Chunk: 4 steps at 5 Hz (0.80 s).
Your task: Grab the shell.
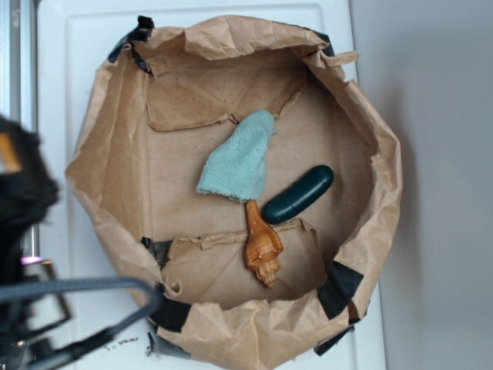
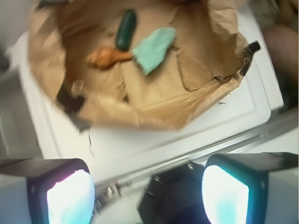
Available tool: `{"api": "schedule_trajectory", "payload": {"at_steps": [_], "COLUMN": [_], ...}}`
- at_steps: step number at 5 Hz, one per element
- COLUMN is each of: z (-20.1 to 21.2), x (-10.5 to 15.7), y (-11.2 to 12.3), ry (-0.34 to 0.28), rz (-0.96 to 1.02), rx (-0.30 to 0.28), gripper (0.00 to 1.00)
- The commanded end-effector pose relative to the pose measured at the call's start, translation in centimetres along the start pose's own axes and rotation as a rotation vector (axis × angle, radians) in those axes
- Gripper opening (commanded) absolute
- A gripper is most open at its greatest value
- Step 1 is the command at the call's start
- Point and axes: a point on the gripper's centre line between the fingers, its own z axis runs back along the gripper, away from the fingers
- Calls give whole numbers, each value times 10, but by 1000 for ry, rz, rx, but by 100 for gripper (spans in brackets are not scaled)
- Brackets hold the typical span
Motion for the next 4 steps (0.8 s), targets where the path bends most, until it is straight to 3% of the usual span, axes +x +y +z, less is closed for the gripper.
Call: {"api": "schedule_trajectory", "payload": {"at_steps": [1,2,3,4], "z": [-2,-12,-43,-43], "x": [45,79,90,90], "y": [-23,-33,-35,-35], "ry": [-57,-108,-148,-148], "rz": [230,258,137,137], "rx": [-21,-89,-185,-185], "gripper": [100,100,100,100]}}
